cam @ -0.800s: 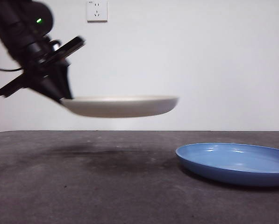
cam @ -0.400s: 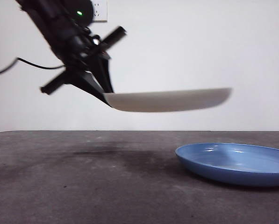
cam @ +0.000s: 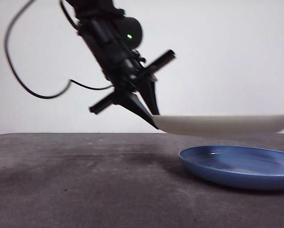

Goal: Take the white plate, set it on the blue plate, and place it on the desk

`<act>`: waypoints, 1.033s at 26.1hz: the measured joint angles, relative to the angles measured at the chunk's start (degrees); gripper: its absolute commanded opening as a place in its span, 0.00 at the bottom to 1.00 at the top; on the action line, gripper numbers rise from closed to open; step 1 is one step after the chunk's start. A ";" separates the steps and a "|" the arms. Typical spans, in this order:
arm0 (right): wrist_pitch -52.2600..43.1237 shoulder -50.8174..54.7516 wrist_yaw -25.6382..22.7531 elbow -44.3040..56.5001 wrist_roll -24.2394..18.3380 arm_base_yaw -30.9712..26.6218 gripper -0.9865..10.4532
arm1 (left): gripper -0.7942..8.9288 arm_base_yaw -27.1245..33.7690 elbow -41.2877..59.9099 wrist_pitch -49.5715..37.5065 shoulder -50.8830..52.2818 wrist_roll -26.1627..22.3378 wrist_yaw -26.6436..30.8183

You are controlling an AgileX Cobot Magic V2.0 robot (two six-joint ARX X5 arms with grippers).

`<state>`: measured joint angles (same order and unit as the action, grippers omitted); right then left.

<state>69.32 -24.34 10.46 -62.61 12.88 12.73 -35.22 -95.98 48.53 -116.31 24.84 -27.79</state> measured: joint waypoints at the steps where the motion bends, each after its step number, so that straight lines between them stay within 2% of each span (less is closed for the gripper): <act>1: 0.22 0.00 0.00 0.00 0.00 0.00 0.57 | 0.10 -0.42 -1.31 0.31 -1.09 0.00 0.00; 10: 0.63 0.00 0.00 0.00 0.00 0.00 0.57 | 0.10 -3.37 -14.88 5.46 -11.04 0.13 0.48; 16: 0.66 0.00 -0.02 0.00 0.00 0.00 0.57 | 0.10 -4.42 -15.47 6.32 -12.00 0.11 3.89; 22: 0.63 0.00 0.00 0.00 0.00 0.00 0.57 | 0.12 -4.44 -15.47 6.45 -12.00 0.04 4.02; 23: 0.63 0.00 -0.02 0.00 0.00 0.00 0.57 | 0.16 -4.44 -15.47 6.45 -12.00 0.04 4.02; 27: 0.66 0.00 -0.02 0.00 0.00 0.00 0.57 | 0.45 -4.44 -15.47 6.29 -12.00 0.07 3.63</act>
<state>69.98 -24.34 10.44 -62.61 12.88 12.73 -39.66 -111.46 54.83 -128.31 24.91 -24.16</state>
